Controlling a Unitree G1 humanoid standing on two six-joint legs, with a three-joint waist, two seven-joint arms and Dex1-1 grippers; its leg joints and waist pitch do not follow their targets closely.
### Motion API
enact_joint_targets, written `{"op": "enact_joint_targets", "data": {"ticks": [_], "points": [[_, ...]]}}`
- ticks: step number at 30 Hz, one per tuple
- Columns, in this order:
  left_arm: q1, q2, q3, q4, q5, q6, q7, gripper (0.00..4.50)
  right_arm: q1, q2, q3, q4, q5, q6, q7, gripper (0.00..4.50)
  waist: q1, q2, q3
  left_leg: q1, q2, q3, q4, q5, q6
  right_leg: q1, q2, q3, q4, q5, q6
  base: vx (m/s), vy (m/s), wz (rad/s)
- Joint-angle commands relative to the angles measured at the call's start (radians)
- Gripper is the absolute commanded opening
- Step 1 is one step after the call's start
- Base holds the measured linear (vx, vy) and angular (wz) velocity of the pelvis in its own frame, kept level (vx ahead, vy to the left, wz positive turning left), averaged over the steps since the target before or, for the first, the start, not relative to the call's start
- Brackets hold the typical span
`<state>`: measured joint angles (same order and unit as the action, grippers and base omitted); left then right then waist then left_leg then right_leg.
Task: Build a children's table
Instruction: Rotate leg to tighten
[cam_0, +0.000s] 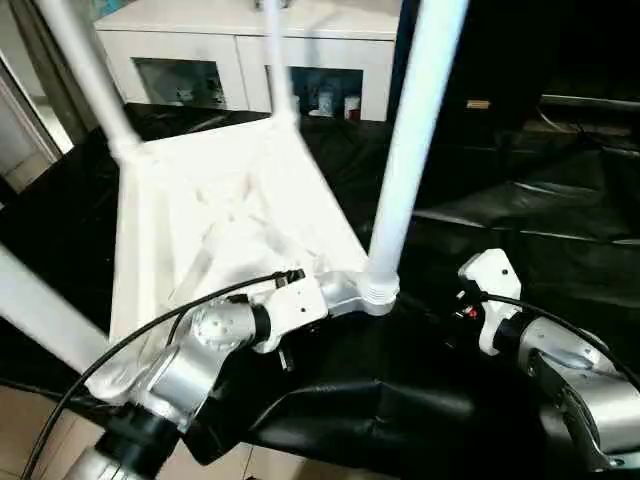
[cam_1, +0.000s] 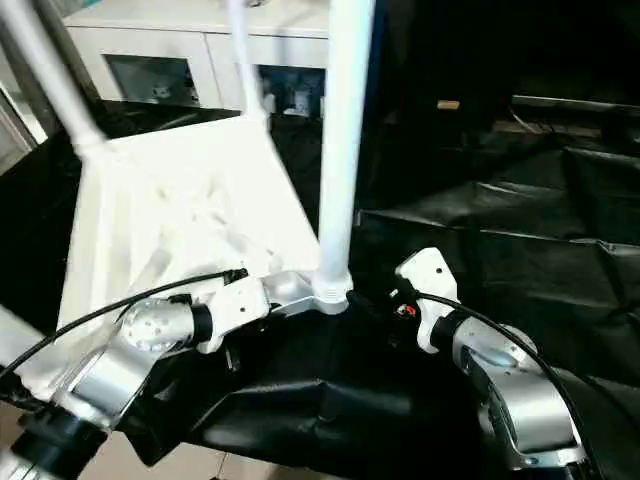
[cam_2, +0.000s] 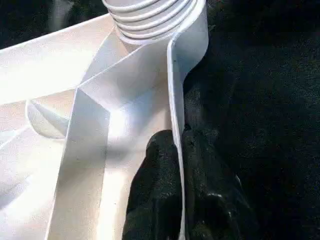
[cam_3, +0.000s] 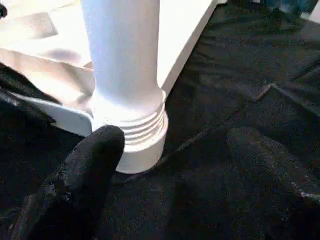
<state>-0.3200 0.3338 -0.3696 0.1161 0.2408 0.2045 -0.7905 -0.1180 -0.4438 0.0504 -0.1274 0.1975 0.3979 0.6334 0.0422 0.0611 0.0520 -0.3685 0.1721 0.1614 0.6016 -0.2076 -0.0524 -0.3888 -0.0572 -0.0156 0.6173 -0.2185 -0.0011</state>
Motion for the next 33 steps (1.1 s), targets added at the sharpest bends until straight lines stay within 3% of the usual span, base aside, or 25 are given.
{"op": "enact_joint_targets", "data": {"ticks": [1, 2, 3, 4, 5, 7, 9, 14, 18, 30, 31, 33], "points": [[0.008, -0.012, 0.052, -0.058, -0.038, -0.018, 0.052, 0.03, -0.004, 0.001, 0.013, 0.004, -0.006, -0.010, 0.005, 3.81, 0.011, -0.025, -0.067, -0.001, 0.044, -0.013, -0.056, -0.019, 0.110, 0.056, -0.070, 0.031, -0.055, 0.059, -0.253, 0.000, 0.000, 0.00], [0.012, -0.018, 0.060, -0.061, -0.056, -0.014, 0.048, 0.03, -0.003, 0.000, 0.014, 0.002, -0.006, -0.009, 0.006, 3.81, 0.012, -0.027, -0.067, -0.002, 0.043, -0.012, -0.055, -0.010, 0.113, 0.058, -0.071, 0.031, -0.052, 0.075, -0.254, 0.000, 0.000, 0.00], [0.022, -0.030, 0.078, -0.075, -0.130, 0.032, -0.008, 0.49, 0.000, -0.003, 0.016, -0.002, -0.005, -0.008, 0.009, 3.81, 0.012, -0.029, -0.068, -0.003, 0.041, -0.012, -0.054, 0.000, 0.116, 0.059, -0.070, 0.031, -0.050, 0.089, -0.255, 0.000, 0.000, 0.00], [0.022, -0.030, 0.078, -0.075, -0.130, 0.032, -0.008, 0.49, 0.000, -0.003, 0.016, -0.002, -0.005, -0.008, 0.009, 3.81, 0.012, -0.029, -0.069, -0.003, 0.040, -0.011, -0.054, 0.006, 0.117, 0.058, -0.071, 0.030, -0.049, 0.091, -0.257, 0.000, 0.000, 0.00], [0.032, -0.041, 0.092, -0.087, -0.187, 0.072, -0.051, 0.61, 0.002, -0.006, 0.016, -0.002, -0.004, -0.007, 0.013, 3.81, 0.013, -0.027, -0.070, -0.004, 0.039, -0.010, -0.052, 0.012, 0.119, 0.058, -0.071, 0.030, -0.047, 0.098, -0.264, 0.000, 0.000, 0.00], [0.029, -0.047, 0.105, -0.075, -0.196, 0.055, -0.041, 0.95, 0.004, -0.010, 0.015, -0.004, -0.003, -0.006, 0.016, 3.81, 0.015, -0.028, -0.072, -0.002, 0.043, -0.009, -0.049, 0.022, 0.129, 0.055, -0.069, 0.031, -0.045, 0.130, -0.279, 0.000, 0.000, 0.00], [0.022, -0.041, 0.104, -0.056, -0.208, 0.066, -0.067, 1.05, 0.004, -0.014, 0.015, -0.005, -0.002, -0.004, 0.019, 3.81, 0.022, -0.031, -0.065, 0.000, 0.044, -0.008, -0.053, -0.022, 0.128, 0.050, -0.067, 0.030, -0.053, 0.073, -0.269, 0.000, 0.000, 0.00], [-0.002, -0.023, 0.092, -0.001, -0.212, 0.059, -0.107, 1.05, 0.000, -0.019, 0.019, -0.012, -0.002, 0.003, 0.026, 3.81, 0.022, -0.028, -0.058, 0.009, 0.045, -0.006, -0.061, -0.115, 0.074, 0.044, -0.067, 0.032, -0.067, -0.091, -0.228, 0.000, 0.000, 0.00], [-0.021, 0.009, 0.071, 0.044, -0.192, 0.058, -0.115, 1.05, -0.007, -0.023, 0.020, -0.011, -0.005, 0.000, 0.029, 3.81, 0.021, -0.023, -0.060, 0.006, 0.043, -0.008, -0.064, -0.124, 0.048, 0.045, -0.068, 0.033, -0.068, -0.099, -0.213, 0.000, 0.000, 0.00], [-0.070, -0.014, 0.082, 0.163, -0.220, 0.036, -0.110, 1.05, -0.016, -0.026, 0.022, -0.011, -0.004, 0.000, 0.030, 3.81, 0.021, -0.027, -0.063, 0.004, 0.041, -0.005, -0.060, -0.095, 0.059, 0.046, -0.067, 0.033, -0.064, -0.046, -0.228, 0.000, 0.000, 0.00], [-0.077, -0.017, 0.084, 0.180, -0.229, 0.033, -0.119, 0.77, -0.017, -0.028, 0.022, -0.012, -0.003, 0.000, 0.031, 3.81, 0.022, -0.028, -0.063, 0.005, 0.041, -0.005, -0.060, -0.099, 0.060, 0.046, -0.067, 0.033, -0.066, -0.052, -0.228, 0.000, 0.000, 0.00], [-0.083, -0.013, 0.079, 0.199, -0.227, 0.027, -0.129, 0.69, -0.019, -0.031, 0.021, -0.009, -0.003, 0.000, 0.033, 3.81, 0.023, -0.028, -0.062, 0.004, 0.042, -0.005, -0.061, -0.106, 0.056, 0.046, -0.069, 0.034, -0.067, -0.077, -0.224, 0.000, 0.000, 0.00]]}}
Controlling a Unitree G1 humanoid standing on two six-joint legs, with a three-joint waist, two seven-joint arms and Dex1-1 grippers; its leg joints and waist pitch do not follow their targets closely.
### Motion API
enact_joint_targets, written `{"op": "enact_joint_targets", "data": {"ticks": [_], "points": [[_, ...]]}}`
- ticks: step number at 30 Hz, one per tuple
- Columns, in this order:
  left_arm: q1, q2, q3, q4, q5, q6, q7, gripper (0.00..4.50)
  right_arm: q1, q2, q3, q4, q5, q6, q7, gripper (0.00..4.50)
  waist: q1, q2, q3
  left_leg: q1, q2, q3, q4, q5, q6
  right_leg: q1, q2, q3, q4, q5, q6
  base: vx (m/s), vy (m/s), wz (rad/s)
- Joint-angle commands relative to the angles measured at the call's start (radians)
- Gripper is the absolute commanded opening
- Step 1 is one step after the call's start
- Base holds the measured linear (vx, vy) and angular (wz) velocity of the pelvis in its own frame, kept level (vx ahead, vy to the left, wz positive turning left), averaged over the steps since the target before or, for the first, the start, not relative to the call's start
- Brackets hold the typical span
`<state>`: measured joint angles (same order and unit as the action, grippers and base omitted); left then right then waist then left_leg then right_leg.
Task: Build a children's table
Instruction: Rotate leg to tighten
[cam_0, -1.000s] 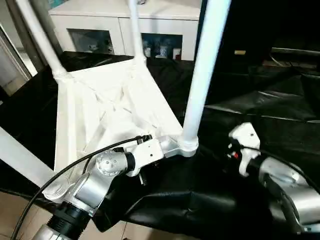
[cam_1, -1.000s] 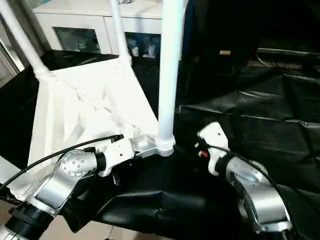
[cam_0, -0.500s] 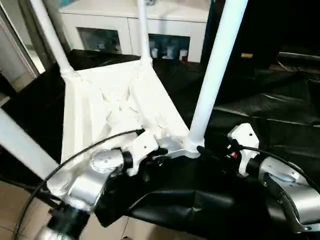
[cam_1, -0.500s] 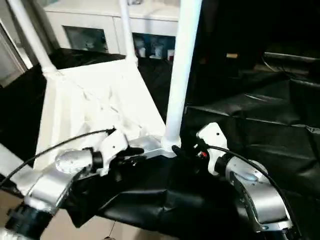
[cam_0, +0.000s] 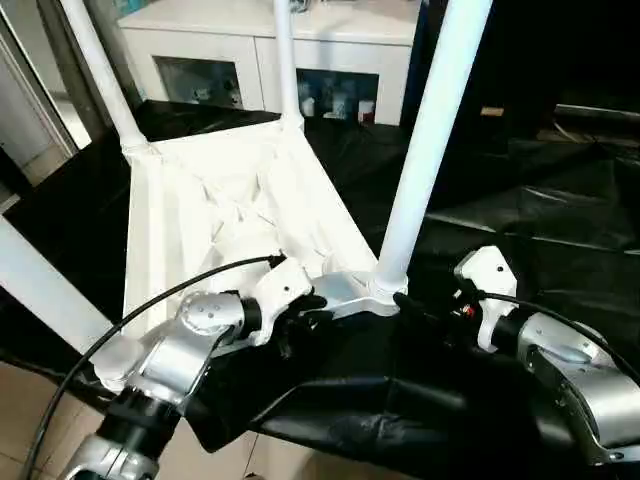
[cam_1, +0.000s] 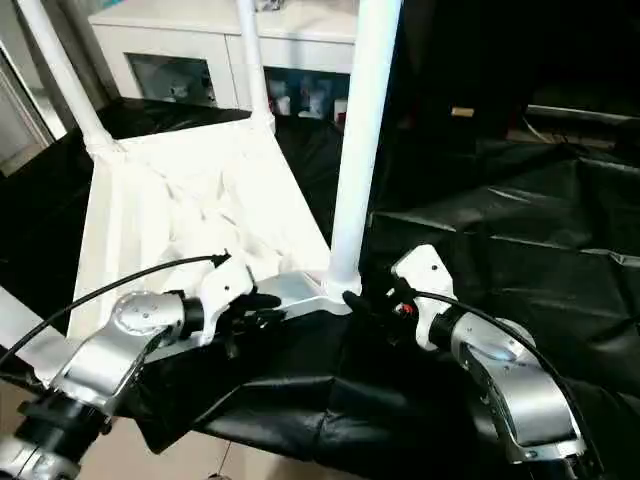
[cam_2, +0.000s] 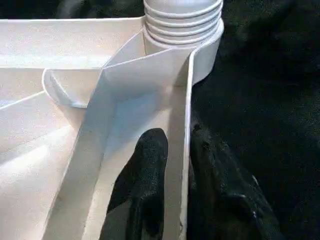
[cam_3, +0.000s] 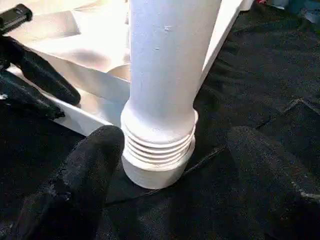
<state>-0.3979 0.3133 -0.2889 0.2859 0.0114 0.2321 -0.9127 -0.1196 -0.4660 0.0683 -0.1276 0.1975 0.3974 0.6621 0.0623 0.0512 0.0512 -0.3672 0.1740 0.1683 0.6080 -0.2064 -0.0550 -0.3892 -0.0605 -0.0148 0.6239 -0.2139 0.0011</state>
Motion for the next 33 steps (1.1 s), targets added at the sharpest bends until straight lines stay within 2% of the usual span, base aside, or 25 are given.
{"op": "enact_joint_targets", "data": {"ticks": [1, 3, 6, 7, 10, 15, 17, 18, 20, 21, 23, 24, 25, 26, 27, 28, 29, 30, 33], "points": [[-0.007, 0.009, -0.004, 0.035, 0.005, -0.003, -0.008, 0.69, -0.018, -0.009, 0.003, -0.007, -0.003, 0.000, 0.005, 3.81, 0.002, -0.019, -0.060, 0.002, 0.040, -0.013, -0.068, -0.111, 0.057, 0.047, -0.065, 0.032, -0.075, -0.089, -0.224, 0.000, 0.000, 0.00], [-0.010, 0.019, -0.014, 0.053, 0.014, -0.009, -0.017, 0.51, -0.025, -0.010, 0.002, 0.002, -0.005, -0.004, 0.005, 3.81, 0.001, -0.017, -0.059, 0.004, 0.040, -0.013, -0.070, -0.131, 0.050, 0.045, -0.066, 0.032, -0.080, -0.132, -0.214, 0.000, 0.000, 0.00], [-0.013, 0.027, -0.020, 0.066, 0.021, -0.004, -0.021, 0.20, -0.037, -0.005, -0.003, 0.021, -0.002, -0.007, 0.004, 3.81, 0.000, -0.015, -0.059, 0.005, 0.040, -0.014, -0.071, -0.134, 0.043, 0.044, -0.066, 0.033, -0.080, -0.144, -0.211, 0.000, 0.000, 0.00], [-0.016, 0.030, -0.023, 0.074, 0.023, -0.004, -0.021, 0.13, -0.042, -0.002, -0.006, 0.029, 0.002, -0.007, 0.004, 4.09, -0.002, -0.016, -0.057, 0.003, 0.039, -0.013, -0.072, -0.142, 0.040, 0.044, -0.065, 0.032, -0.082, -0.158, -0.209, 0.000, 0.000, 0.00], [-0.028, 0.051, -0.038, 0.092, 0.040, -0.005, -0.035, 0.00, -0.078, 0.003, 0.003, 0.087, 0.019, -0.026, 0.049, 4.28, -0.004, -0.013, -0.058, 0.007, 0.040, -0.014, -0.072, -0.161, 0.032, 0.042, -0.068, 0.033, -0.084, -0.198, -0.206, 0.000, 0.000, 0.00], [-0.043, 0.062, -0.044, 0.098, 0.042, 0.004, -0.061, 0.00, -0.139, -0.001, 0.043, 0.172, 0.011, -0.068, 0.120, 4.40, -0.009, -0.018, -0.061, 0.003, 0.040, -0.012, -0.070, -0.125, 0.045, 0.046, -0.066, 0.031, -0.078, -0.128, -0.229, 0.000, 0.000, 0.00], [-0.046, 0.063, -0.045, 0.099, 0.042, 0.001, -0.065, 0.00, -0.154, -0.002, 0.057, 0.195, 0.002, -0.081, 0.135, 4.40, -0.009, -0.016, -0.061, 0.002, 0.040, -0.012, -0.068, -0.119, 0.051, 0.046, -0.068, 0.031, -0.076, -0.115, -0.240, 0.000, 0.000, 0.00], [-0.053, 0.064, -0.047, 0.103, 0.027, -0.012, -0.084, 0.00, -0.188, -0.003, 0.089, 0.254, -0.025, -0.118, 0.168, 4.40, -0.008, -0.021, -0.062, 0.003, 0.041, -0.011, -0.068, -0.119, 0.053, 0.046, -0.067, 0.031, -0.077, -0.115, -0.241, 0.000, 0.000, 0.00], [-0.054, 0.064, -0.048, 0.102, 0.019, -0.018, -0.093, 0.00, -0.202, -0.002, 0.102, 0.279, -0.041, -0.137, 0.175, 4.40, -0.006, -0.017, -0.063, 0.005, 0.041, -0.010, -0.066, -0.121, 0.053, 0.043, -0.069, 0.030, -0.077, -0.120, -0.250, 0.000, 0.000, 0.00], [-0.056, 0.066, -0.049, 0.098, 0.014, -0.024, -0.100, 0.00, -0.231, 0.007, 0.120, 0.327, -0.054, -0.161, 0.201, 4.40, -0.008, -0.026, -0.063, 0.003, 0.042, -0.010, -0.067, -0.111, 0.057, 0.046, -0.068, 0.030, -0.074, -0.099, -0.254, 0.000, 0.000, 0.00], [-0.056, 0.067, -0.049, 0.094, 0.012, -0.021, -0.104, 0.00, -0.250, 0.016, 0.126, 0.355, -0.061, -0.172, 0.206, 4.40, -0.007, -0.021, -0.064, 0.003, 0.041, -0.010, -0.065, -0.106, 0.060, 0.046, -0.068, 0.030, -0.071, -0.090, -0.260, 0.000, 0.000, 0.00], [-0.055, 0.070, -0.047, 0.091, 0.012, -0.019, -0.108, 0.00, -0.267, 0.024, 0.129, 0.381, -0.066, -0.182, 0.207, 4.40, -0.007, -0.032, -0.065, 0.002, 0.042, -0.009, -0.065, -0.090, 0.067, 0.048, -0.068, 0.031, -0.069, -0.062, -0.262, 0.000, 0.000, 0.00], [-0.055, 0.071, -0.047, 0.091, 0.012, -0.019, -0.110, 0.00, -0.276, 0.027, 0.131, 0.395, -0.068, -0.188, 0.207, 4.40, -0.006, -0.026, -0.065, 0.001, 0.041, -0.010, -0.066, -0.080, 0.072, 0.048, -0.069, 0.029, -0.066, -0.052, -0.267, 0.000, 0.000, 0.00], [-0.055, 0.073, -0.046, 0.089, 0.011, -0.018, -0.114, 0.00, -0.284, 0.030, 0.134, 0.410, -0.069, -0.193, 0.207, 4.26, -0.006, -0.026, -0.066, 0.001, 0.041, -0.010, -0.064, -0.075, 0.074, 0.049, -0.068, 0.029, -0.066, -0.045, -0.267, 0.000, 0.000, 0.00], [-0.053, 0.078, -0.045, 0.088, 0.011, -0.016, -0.118, 0.00, -0.296, 0.031, 0.141, 0.436, -0.074, -0.204, 0.213, 4.16, -0.007, -0.035, -0.067, 0.001, 0.042, -0.009, -0.064, -0.067, 0.080, 0.049, -0.068, 0.029, -0.064, -0.024, -0.272, 0.000, 0.000, 0.00], [-0.053, 0.082, -0.044, 0.087, 0.010, -0.015, -0.121, 0.00, -0.302, 0.032, 0.143, 0.449, -0.076, -0.210, 0.216, 4.16, -0.006, -0.030, -0.065, 0.001, 0.042, -0.009, -0.064, -0.070, 0.082, 0.047, -0.068, 0.028, -0.064, -0.029, -0.274, 0.000, 0.000, 0.00], [-0.052, 0.083, -0.043, 0.086, 0.009, -0.015, -0.122, 0.00, -0.304, 0.033, 0.144, 0.455, -0.077, -0.212, 0.217, 4.16, -0.006, -0.030, -0.065, 0.001, 0.042, -0.009, -0.064, -0.070, 0.082, 0.047, -0.068, 0.028, -0.064, -0.029, -0.274, 0.000, 0.000, 0.00], [-0.052, 0.085, -0.043, 0.085, 0.008, -0.014, -0.125, 0.00, -0.309, 0.034, 0.146, 0.469, -0.077, -0.221, 0.221, 4.04, -0.005, -0.035, -0.066, 0.002, 0.043, -0.008, -0.064, -0.078, 0.082, 0.048, -0.069, 0.029, -0.064, -0.034, -0.273, 0.000, 0.000, 0.00], [-0.051, 0.092, -0.040, 0.082, 0.004, -0.011, -0.130, 0.00, -0.320, 0.043, 0.144, 0.495, -0.077, -0.235, 0.231, 3.68, -0.003, -0.033, -0.063, 0.003, 0.044, -0.008, -0.066, -0.089, 0.080, 0.047, -0.070, 0.029, -0.065, -0.054, -0.272, 0.000, 0.000, 0.00]]}}
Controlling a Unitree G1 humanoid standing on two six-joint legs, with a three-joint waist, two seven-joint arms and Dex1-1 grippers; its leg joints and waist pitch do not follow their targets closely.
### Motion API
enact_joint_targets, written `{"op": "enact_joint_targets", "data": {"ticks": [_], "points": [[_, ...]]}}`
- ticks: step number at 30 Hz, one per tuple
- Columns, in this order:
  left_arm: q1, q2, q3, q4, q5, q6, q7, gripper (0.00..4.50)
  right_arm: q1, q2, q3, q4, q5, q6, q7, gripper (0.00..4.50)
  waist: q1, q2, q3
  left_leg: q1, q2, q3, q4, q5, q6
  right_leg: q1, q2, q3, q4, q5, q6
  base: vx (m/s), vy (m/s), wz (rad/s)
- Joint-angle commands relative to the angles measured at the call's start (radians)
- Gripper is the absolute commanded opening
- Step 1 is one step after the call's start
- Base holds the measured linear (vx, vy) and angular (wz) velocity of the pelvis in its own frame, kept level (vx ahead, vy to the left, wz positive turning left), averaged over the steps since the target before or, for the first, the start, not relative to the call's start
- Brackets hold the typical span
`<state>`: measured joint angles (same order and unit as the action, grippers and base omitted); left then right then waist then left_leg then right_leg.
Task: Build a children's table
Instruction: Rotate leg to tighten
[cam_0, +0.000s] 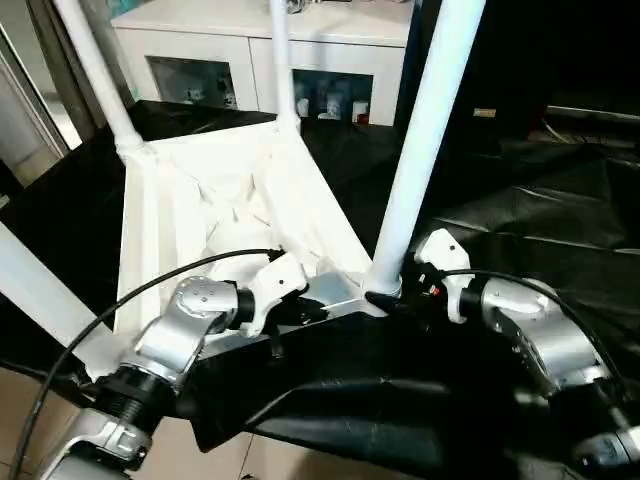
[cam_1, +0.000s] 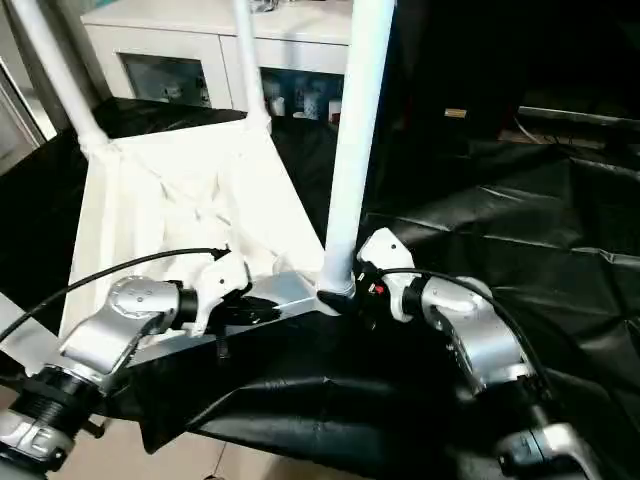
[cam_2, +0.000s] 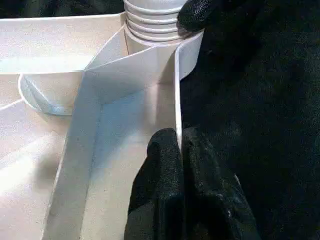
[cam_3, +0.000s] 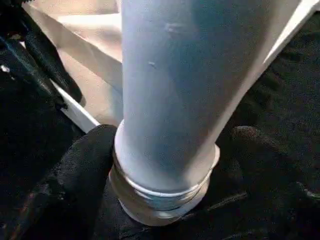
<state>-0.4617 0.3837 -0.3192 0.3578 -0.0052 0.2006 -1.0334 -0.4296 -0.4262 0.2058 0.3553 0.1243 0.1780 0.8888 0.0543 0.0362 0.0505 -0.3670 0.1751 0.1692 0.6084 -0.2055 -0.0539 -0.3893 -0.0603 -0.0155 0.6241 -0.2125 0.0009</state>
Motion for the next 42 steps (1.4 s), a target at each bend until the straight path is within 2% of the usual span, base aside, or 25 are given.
{"op": "enact_joint_targets", "data": {"ticks": [1, 2, 4, 7, 8, 10, 11, 13, 15, 16, 17, 19, 20, 21, 23, 26, 27, 28, 29, 30, 32, 34, 37, 38, 42], "points": [[0.016, 0.028, -0.008, 0.007, 0.019, 0.021, -0.014, 0.00, -0.015, 0.011, 0.005, 0.023, -0.003, -0.020, 0.009, 3.61, 0.004, -0.018, -0.062, 0.003, 0.042, -0.009, -0.067, -0.095, 0.077, 0.046, -0.070, 0.030, -0.066, -0.060, -0.272, 0.000, 0.000, 0.00], [0.018, 0.034, -0.008, 0.005, 0.016, 0.023, -0.018, 0.00, -0.020, 0.016, 0.006, 0.036, -0.003, -0.027, 0.012, 3.51, 0.003, -0.016, -0.058, 0.003, 0.043, -0.009, -0.069, -0.111, 0.071, 0.043, -0.070, 0.030, -0.069, -0.077, -0.271, 0.000, 0.000, 0.00], [0.018, 0.039, -0.009, 0.004, 0.017, 0.024, -0.019, 0.00, -0.025, 0.021, 0.009, 0.052, -0.002, -0.034, 0.016, 3.30, 0.002, -0.018, -0.059, 0.005, 0.043, -0.010, -0.070, -0.112, 0.066, 0.045, -0.069, 0.031, -0.068, -0.075, -0.271, 0.000, 0.000, 0.00], [0.019, 0.043, -0.009, 0.000, 0.013, 0.027, -0.022, 0.00, -0.028, 0.032, 0.009, 0.068, -0.001, -0.044, 0.018, 3.16, -0.001, -0.019, -0.050, 0.004, 0.043, -0.011, -0.074, -0.126, 0.065, 0.042, -0.069, 0.031, -0.071, -0.092, -0.271, 0.000, 0.000, 0.00], [0.017, 0.043, -0.007, -0.003, 0.011, 0.033, -0.021, 0.00, -0.026, 0.043, 0.006, 0.069, 0.006, -0.043, 0.019, 2.97, -0.003, -0.028, -0.043, 0.002, 0.043, -0.009, -0.076, -0.135, 0.065, 0.039, -0.068, 0.032, -0.074, -0.105, -0.265, 0.000, 0.000, 0.00], [0.014, 0.040, -0.001, -0.005, 0.010, 0.041, -0.010, 0.00, -0.021, 0.056, 0.001, 0.072, 0.008, -0.047, 0.013, 2.87, -0.003, -0.022, -0.043, 0.007, 0.045, -0.011, -0.079, -0.152, 0.056, 0.038, -0.070, 0.033, -0.076, -0.140, -0.260, 0.000, 0.000, 0.00], [0.009, 0.033, 0.007, -0.003, 0.011, 0.049, 0.013, 0.00, -0.016, 0.071, -0.006, 0.080, 0.004, -0.053, -0.008, 2.81, -0.006, -0.034, -0.036, 0.004, 0.045, -0.010, -0.082, -0.159, 0.055, 0.036, -0.068, 0.034, -0.078, -0.149, -0.260, 0.000, 0.000, 0.00], [0.004, 0.027, 0.011, -0.001, 0.013, 0.053, 0.028, 0.00, -0.014, 0.079, -0.010, 0.086, 0.002, -0.057, -0.022, 2.78, -0.008, -0.031, -0.033, 0.008, 0.046, -0.011, -0.085, -0.181, 0.043, 0.033, -0.071, 0.034, -0.082, -0.192, -0.254, 0.000, 0.000, 0.00], [-0.037, -0.040, 0.050, 0.034, 0.025, 0.097, 0.168, 0.00, 0.018, 0.158, -0.039, 0.096, -0.011, -0.044, -0.172, 2.77, -0.014, -0.045, -0.021, 0.005, 0.046, -0.010, -0.093, -0.204, 0.035, 0.027, -0.069, 0.036, -0.088, -0.250, -0.237, 0.000, 0.000, 0.00], [-0.040, -0.044, 0.052, 0.036, 0.026, 0.099, 0.176, 0.00, 0.020, 0.163, -0.041, 0.095, -0.011, -0.043, -0.181, 2.77, -0.012, -0.042, -0.021, 0.011, 0.046, -0.009, -0.092, -0.217, 0.028, 0.023, -0.069, 0.037, -0.092, -0.279, -0.231, 0.000, 0.000, 0.00], [-0.064, -0.087, 0.064, 0.053, 0.035, 0.121, 0.253, 0.00, 0.044, 0.223, -0.058, 0.088, -0.015, -0.018, -0.282, 2.77, -0.013, -0.047, -0.022, 0.014, 0.046, -0.009, -0.092, -0.217, 0.018, 0.022, -0.073, 0.040, -0.094, -0.297, -0.224, 0.000, 0.000, 0.00], [-0.085, -0.127, 0.065, 0.069, 0.054, 0.134, 0.325, 0.00, 0.056, 0.286, -0.076, 0.090, -0.012, 0.006, -0.375, 2.76, -0.012, -0.050, -0.017, 0.009, 0.045, -0.012, -0.098, -0.216, 0.011, 0.021, -0.072, 0.040, -0.097, -0.320, -0.202, 0.000, 0.000, 0.00], [-0.095, -0.152, 0.065, 0.076, 0.063, 0.143, 0.363, 0.00, 0.056, 0.326, -0.082, 0.098, -0.018, 0.018, -0.436, 2.76, -0.013, -0.057, -0.013, 0.009, 0.046, -0.012, -0.101, -0.226, 0.009, 0.019, -0.072, 0.039, -0.100, -0.337, -0.189, 0.000, 0.000, 0.00], [-0.096, -0.156, 0.065, 0.076, 0.063, 0.144, 0.368, 0.00, 0.056, 0.331, -0.082, 0.100, -0.020, 0.019, -0.444, 2.76, -0.010, -0.054, -0.013, 0.013, 0.046, -0.013, -0.102, -0.231, 0.004, 0.014, -0.072, 0.040, -0.102, -0.342, -0.183, 0.000, 0.000, 0.00], [-0.103, -0.208, 0.059, 0.078, 0.073, 0.151, 0.424, 0.00, 0.037, 0.405, -0.075, 0.132, -0.045, 0.026, -0.539, 2.76, -0.011, -0.052, -0.012, 0.011, 0.047, -0.014, -0.106, -0.228, 0.002, 0.016, -0.072, 0.040, -0.101, -0.323, -0.180, 0.000, 0.000, 0.00], [-0.094, -0.229, 0.039, 0.069, 0.084, 0.143, 0.423, 0.00, 0.025, 0.439, -0.061, 0.133, -0.053, 0.013, -0.538, 2.76, -0.011, -0.053, -0.012, 0.010, 0.047, -0.014, -0.108, -0.224, 0.004, 0.017, -0.071, 0.039, -0.100, -0.284, -0.178, 0.000, 0.000, 0.00], [-0.080, -0.230, 0.023, 0.052, 0.080, 0.135, 0.391, 0.00, 0.023, 0.446, -0.058, 0.114, -0.039, 0.003, -0.503, 3.11, -0.011, -0.054, -0.011, 0.009, 0.048, -0.013, -0.108, -0.225, 0.009, 0.018, -0.073, 0.040, -0.101, -0.272, -0.178, 0.000, 0.000, 0.00], [-0.073, -0.225, 0.020, 0.044, 0.077, 0.135, 0.375, 0.00, 0.023, 0.445, -0.057, 0.103, -0.031, 0.005, -0.490, 3.11, -0.011, -0.055, -0.010, 0.007, 0.048, -0.013, -0.109, -0.223, 0.011, 0.019, -0.074, 0.041, -0.101, -0.268, -0.177, 0.000, 0.000, 0.00], [-0.073, -0.225, 0.020, 0.044, 0.077, 0.135, 0.375, 0.00, 0.023, 0.445, -0.057, 0.103, -0.031, 0.005, -0.490, 3.46, -0.011, -0.055, -0.010, 0.006, 0.048, -0.013, -0.109, -0.217, 0.015, 0.020, -0.073, 0.041, -0.100, -0.261, -0.175, 0.000, 0.000, 0.00], [-0.065, -0.211, 0.016, 0.030, 0.075, 0.134, 0.349, 0.00, 0.025, 0.434, -0.057, 0.081, -0.021, 0.016, -0.466, 3.48, -0.011, -0.055, -0.010, 0.006, 0.047, -0.013, -0.109, -0.214, 0.017, 0.020, -0.074, 0.041, -0.100, -0.256, -0.174, 0.000, 0.000, 0.00], [-0.034, -0.151, -0.001, -0.021, 0.055, 0.115, 0.232, 0.00, 0.023, 0.368, -0.056, 0.032, -0.013, 0.028, -0.380, 3.59, -0.012, -0.054, -0.011, 0.002, 0.047, -0.013, -0.108, -0.208, 0.030, 0.024, -0.074, 0.041, -0.099, -0.239, -0.173, 0.000, 0.000, 0.00], [-0.028, -0.131, -0.003, -0.031, 0.052, 0.117, 0.207, 0.00, 0.021, 0.342, -0.062, 0.020, 0.000, 0.035, -0.345, 3.73, -0.013, -0.056, -0.016, -0.003, 0.046, -0.013, -0.104, -0.151, 0.045, 0.032, -0.073, 0.041, -0.091, -0.164, -0.180, 0.000, 0.000, 0.00], [0.000, -0.066, -0.008, -0.068, 0.030, 0.096, 0.105, 0.00, 0.012, 0.249, -0.069, -0.007, 0.024, 0.060, -0.226, 3.73, -0.013, -0.058, -0.018, -0.005, 0.043, -0.008, -0.097, -0.080, 0.079, 0.035, -0.070, 0.039, -0.081, -0.041, -0.214, 0.000, 0.000, 0.00], [0.010, -0.046, -0.009, -0.084, 0.019, 0.092, 0.069, 0.00, 0.009, 0.217, -0.065, -0.011, 0.022, 0.062, -0.192, 3.73, -0.014, -0.062, -0.019, -0.005, 0.044, -0.006, -0.095, -0.059, 0.090, 0.036, -0.069, 0.037, -0.077, -0.005, -0.227, 0.000, 0.000, 0.00], [0.029, 0.009, 0.006, -0.122, -0.029, 0.102, -0.025, 0.00, 0.005, 0.107, -0.042, -0.030, 0.024, 0.044, -0.024, 3.73, -0.009, -0.057, -0.018, 0.004, 0.049, -0.003, -0.092, -0.055, 0.111, 0.033, -0.066, 0.037, -0.069, 0.055, -0.271, 0.000, 0.000, 0.00]]}}
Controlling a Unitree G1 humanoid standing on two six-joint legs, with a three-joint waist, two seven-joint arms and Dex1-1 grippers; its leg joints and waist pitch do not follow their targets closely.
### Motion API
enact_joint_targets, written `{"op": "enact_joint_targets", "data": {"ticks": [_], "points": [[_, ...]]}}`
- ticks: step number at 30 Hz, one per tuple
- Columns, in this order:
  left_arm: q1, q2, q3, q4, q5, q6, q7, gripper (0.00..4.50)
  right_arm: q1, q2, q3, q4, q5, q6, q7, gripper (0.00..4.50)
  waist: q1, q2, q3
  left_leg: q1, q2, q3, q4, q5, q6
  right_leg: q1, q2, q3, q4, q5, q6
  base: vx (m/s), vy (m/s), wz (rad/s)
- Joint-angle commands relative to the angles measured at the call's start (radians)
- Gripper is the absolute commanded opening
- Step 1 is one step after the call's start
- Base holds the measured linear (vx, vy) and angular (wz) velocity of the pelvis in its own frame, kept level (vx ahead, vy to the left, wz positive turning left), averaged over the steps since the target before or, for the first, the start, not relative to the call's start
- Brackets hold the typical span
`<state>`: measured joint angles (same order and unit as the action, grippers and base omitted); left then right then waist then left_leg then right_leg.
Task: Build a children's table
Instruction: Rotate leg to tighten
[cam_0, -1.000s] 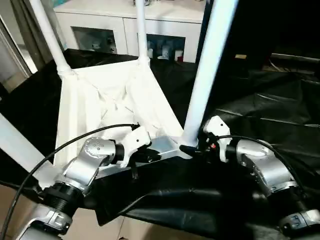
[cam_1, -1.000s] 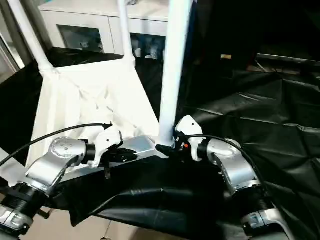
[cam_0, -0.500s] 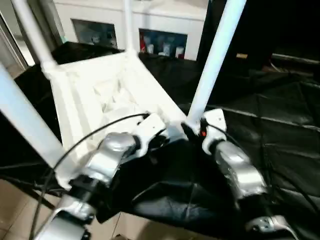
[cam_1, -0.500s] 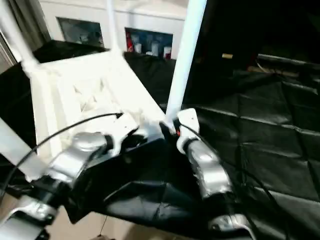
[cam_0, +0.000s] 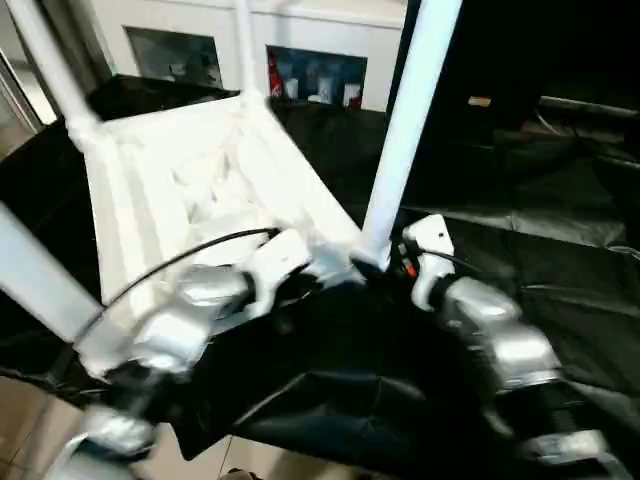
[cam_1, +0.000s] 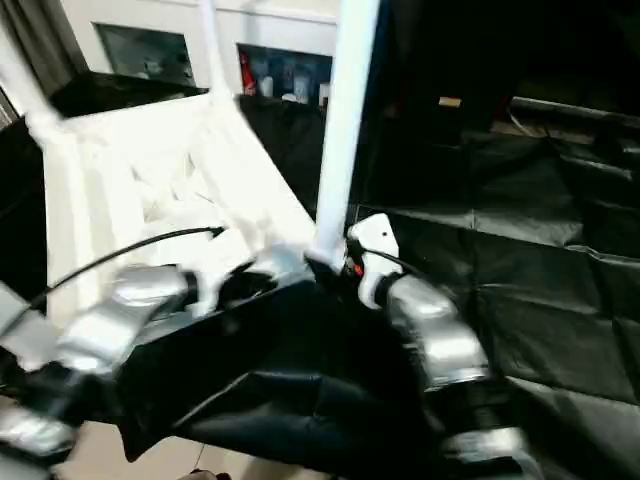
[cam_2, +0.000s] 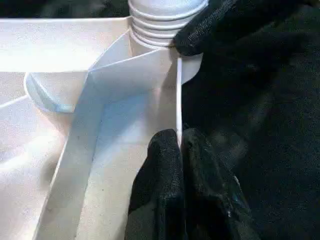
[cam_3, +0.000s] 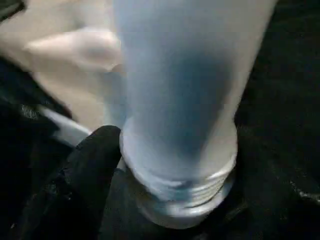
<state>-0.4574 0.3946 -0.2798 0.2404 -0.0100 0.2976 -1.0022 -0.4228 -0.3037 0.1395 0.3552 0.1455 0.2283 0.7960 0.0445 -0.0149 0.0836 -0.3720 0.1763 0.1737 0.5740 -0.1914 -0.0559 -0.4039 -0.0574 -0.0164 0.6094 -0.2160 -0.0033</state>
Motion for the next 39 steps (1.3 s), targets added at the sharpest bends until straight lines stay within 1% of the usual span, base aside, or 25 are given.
{"op": "enact_joint_targets", "data": {"ticks": [1, 2, 3, 5, 7, 9, 10, 13, 16, 19, 21, 22, 23, 24, 26, 27, 28, 29, 31, 32, 33, 34, 36, 37, 39], "points": [[0.027, 0.004, -0.032, -0.010, -0.030, 0.010, -0.066, 0.00, 0.000, -0.025, 0.027, -0.036, 0.000, -0.009, 0.087, 3.73, 0.000, -0.011, -0.050, 0.008, 0.048, -0.007, -0.057, -0.061, 0.118, 0.048, -0.067, 0.037, -0.052, 0.074, -0.271, 0.000, 0.000, 0.00], [0.028, 0.019, -0.030, -0.016, -0.040, 0.008, -0.090, 0.00, -0.003, -0.046, 0.033, -0.035, -0.007, -0.015, 0.117, 3.73, 0.004, -0.012, -0.050, 0.007, 0.048, -0.007, -0.056, -0.039, 0.128, 0.050, -0.068, 0.036, -0.047, 0.102, -0.276, 0.000, 0.000, 0.00], [0.030, 0.039, -0.028, -0.021, -0.052, 0.004, -0.119, 0.00, -0.010, -0.063, 0.034, -0.033, -0.004, -0.019, 0.142, 3.73, 0.004, -0.013, -0.046, 0.008, 0.049, -0.006, -0.056, -0.033, 0.135, 0.048, -0.068, 0.036, -0.048, 0.106, -0.280, 0.000, 0.000, 0.00], [0.031, 0.048, -0.028, -0.024, -0.058, 0.002, -0.133, 0.00, -0.014, -0.069, 0.033, -0.031, 0.001, -0.020, 0.152, 3.73, 0.005, -0.013, -0.044, 0.009, 0.050, -0.005, -0.057, -0.042, 0.132, 0.049, -0.072, 0.037, -0.049, 0.088, -0.288, 0.000, 0.000, 0.00], [0.031, 0.070, -0.026, -0.028, -0.068, 0.008, -0.161, 0.00, -0.022, -0.074, 0.034, -0.036, 0.023, -0.018, 0.180, 3.49, 0.005, -0.014, -0.041, 0.010, 0.050, -0.005, -0.058, -0.054, 0.126, 0.049, -0.072, 0.037, -0.050, 0.065, -0.292, 0.000, 0.000, 0.00], [0.029, 0.084, -0.021, -0.021, -0.069, 0.004, -0.172, 0.00, -0.026, -0.070, 0.034, -0.034, 0.044, -0.016, 0.201, 3.40, 0.005, -0.012, -0.039, 0.012, 0.051, -0.005, -0.059, -0.059, 0.119, 0.048, -0.073, 0.038, -0.051, 0.051, -0.296, 0.000, 0.000, 0.00], [0.027, 0.093, -0.019, -0.013, -0.065, -0.002, -0.179, 0.00, -0.026, -0.068, 0.038, -0.032, 0.048, -0.016, 0.213, 3.37, 0.005, -0.013, -0.040, 0.012, 0.050, -0.005, -0.058, -0.059, 0.119, 0.049, -0.073, 0.038, -0.051, 0.053, -0.298, 0.000, 0.000, 0.00], [0.026, 0.095, -0.015, -0.008, -0.065, -0.005, -0.180, 0.00, -0.020, -0.062, 0.040, -0.035, 0.050, -0.013, 0.217, 3.00, 0.005, -0.013, -0.043, 0.013, 0.051, -0.005, -0.057, -0.046, 0.118, 0.051, -0.073, 0.038, -0.048, 0.067, -0.301, 0.000, 0.000, 0.00], [0.023, 0.086, -0.005, -0.004, -0.064, -0.003, -0.148, 0.00, 0.005, -0.037, 0.041, -0.051, 0.049, 0.001, 0.198, 2.87, 0.006, -0.013, -0.046, 0.012, 0.050, -0.005, -0.055, -0.028, 0.120, 0.053, -0.073, 0.038, -0.044, 0.094, -0.307, 0.000, 0.000, 0.00], [0.005, 0.045, 0.007, 0.030, -0.026, -0.005, -0.037, 0.00, 0.017, 0.024, 0.016, -0.022, 0.017, -0.009, 0.056, 2.78, 0.007, -0.012, -0.046, 0.011, 0.050, -0.006, -0.056, -0.033, 0.112, 0.052, -0.074, 0.038, -0.046, 0.081, -0.305, 0.000, 0.000, 0.00], [-0.016, 0.000, 0.018, 0.072, 0.010, -0.015, 0.076, 0.00, 0.020, 0.085, -0.014, 0.020, -0.002, -0.005, -0.085, 2.76, 0.003, -0.011, -0.040, 0.015, 0.050, -0.006, -0.064, -0.098, 0.068, 0.046, -0.075, 0.039, -0.061, -0.034, -0.290, 0.000, 0.000, 0.00], [-0.023, -0.020, 0.023, 0.084, 0.017, -0.010, 0.113, 0.00, 0.022, 0.107, -0.025, 0.034, -0.006, 0.001, -0.135, 2.76, 0.004, -0.011, -0.041, 0.018, 0.050, -0.007, -0.065, -0.120, 0.053, 0.047, -0.076, 0.039, -0.065, -0.071, -0.283, 0.000, 0.000, 0.00], [-0.037, -0.065, 0.030, 0.102, 0.028, -0.006, 0.183, 0.00, 0.025, 0.158, -0.047, 0.061, -0.018, 0.004, -0.243, 2.76, 0.003, -0.011, -0.040, 0.017, 0.050, -0.008, -0.068, -0.138, 0.033, 0.047, -0.078, 0.040, -0.068, -0.120, -0.267, 0.000, 0.000, 0.00], [-0.037, -0.066, 0.031, 0.102, 0.028, -0.006, 0.184, 0.00, 0.025, 0.159, -0.047, 0.061, -0.018, 0.004, -0.245, 2.75, 0.004, -0.011, -0.037, 0.021, 0.051, -0.008, -0.072, -0.168, 0.017, 0.041, -0.077, 0.042, -0.074, -0.171, -0.252, 0.000, 0.000, 0.00], [-0.058, -0.139, 0.032, 0.128, 0.040, 0.000, 0.278, 0.00, 0.032, 0.218, -0.047, 0.091, -0.049, -0.011, -0.354, 2.75, 0.006, -0.011, -0.038, 0.020, 0.050, -0.009, -0.073, -0.182, 0.006, 0.040, -0.079, 0.044, -0.078, -0.210, -0.230, 0.000, 0.000, 0.00], [-0.065, -0.162, 0.026, 0.138, 0.048, 0.001, 0.304, 0.00, 0.030, 0.244, -0.047, 0.100, -0.055, -0.003, -0.390, 2.75, 0.010, -0.009, -0.040, 0.024, 0.050, -0.007, -0.071, -0.180, 0.005, 0.036, -0.077, 0.045, -0.079, -0.209, -0.220, 0.000, 0.000, 0.00], [-0.068, -0.177, 0.021, 0.145, 0.054, 0.001, 0.321, 0.00, 0.028, 0.260, -0.048, 0.106, -0.058, 0.004, -0.414, 2.75, 0.011, -0.009, -0.040, 0.024, 0.050, -0.006, -0.072, -0.178, 0.005, 0.035, -0.077, 0.046, -0.079, -0.203, -0.218, 0.000, 0.000, 0.00], [-0.073, -0.196, 0.015, 0.155, 0.059, 0.000, 0.336, 0.00, 0.023, 0.279, -0.039, 0.112, -0.072, 0.008, -0.436, 2.75, 0.013, -0.007, -0.041, 0.020, 0.049, -0.008, -0.073, -0.166, 0.006, 0.039, -0.076, 0.045, -0.077, -0.188, -0.212, 0.000, 0.000, 0.00], [-0.082, -0.226, 0.003, 0.171, 0.070, -0.006, 0.355, 0.00, 0.015, 0.306, -0.015, 0.115, -0.085, 0.007, -0.432, 2.75, 0.015, -0.010, -0.043, 0.017, 0.046, -0.007, -0.071, -0.154, 0.014, 0.040, -0.074, 0.044, -0.075, -0.165, -0.202, 0.000, 0.000, 0.00], [-0.082, -0.234, 0.000, 0.170, 0.069, -0.006, 0.349, 0.00, 0.015, 0.315, -0.011, 0.105, -0.068, 0.005, -0.402, 2.75, 0.017, -0.009, -0.044, 0.017, 0.045, -0.006, -0.071, -0.150, 0.023, 0.040, -0.075, 0.044, -0.075, -0.156, -0.197, 0.000, 0.000, 0.00], [-0.082, -0.241, -0.003, 0.168, 0.068, -0.005, 0.344, 0.00, 0.015, 0.324, -0.007, 0.096, -0.052, 0.004, -0.377, 3.31, 0.019, -0.009, -0.045, 0.014, 0.045, -0.006, -0.070, -0.145, 0.034, 0.042, -0.076, 0.044, -0.074, -0.152, -0.191, 0.000, 0.000, 0.00], [-0.081, -0.241, -0.007, 0.163, 0.069, -0.005, 0.335, 0.00, 0.014, 0.323, -0.002, 0.082, -0.041, 0.007, -0.353, 3.45, 0.020, -0.010, -0.048, 0.013, 0.046, -0.007, -0.070, -0.137, 0.041, 0.043, -0.077, 0.043, -0.073, -0.146, -0.188, 0.000, 0.000, 0.00], [-0.078, -0.236, -0.007, 0.153, 0.069, -0.007, 0.317, 0.00, 0.011, 0.314, 0.004, 0.070, -0.031, 0.010, -0.325, 3.51, 0.018, -0.010, -0.047, 0.008, 0.045, -0.008, -0.070, -0.136, 0.047, 0.045, -0.077, 0.041, -0.073, -0.144, -0.185, 0.000, 0.000, 0.00], [-0.072, -0.219, -0.008, 0.143, 0.069, -0.015, 0.294, 0.00, 0.007, 0.297, 0.010, 0.064, -0.034, 0.004, -0.302, 3.51, 0.019, -0.008, -0.046, 0.009, 0.045, -0.008, -0.071, -0.139, 0.046, 0.044, -0.077, 0.041, -0.074, -0.150, -0.183, 0.000, 0.000, 0.00], [-0.059, -0.186, -0.012, 0.121, 0.067, -0.023, 0.242, 0.00, -0.002, 0.262, 0.016, 0.053, -0.029, -0.002, -0.250, 3.80, 0.017, -0.009, -0.047, 0.009, 0.046, -0.009, -0.071, -0.158, 0.048, 0.044, -0.078, 0.040, -0.076, -0.179, -0.180, 0.000, 0.000, 0.00]]}}
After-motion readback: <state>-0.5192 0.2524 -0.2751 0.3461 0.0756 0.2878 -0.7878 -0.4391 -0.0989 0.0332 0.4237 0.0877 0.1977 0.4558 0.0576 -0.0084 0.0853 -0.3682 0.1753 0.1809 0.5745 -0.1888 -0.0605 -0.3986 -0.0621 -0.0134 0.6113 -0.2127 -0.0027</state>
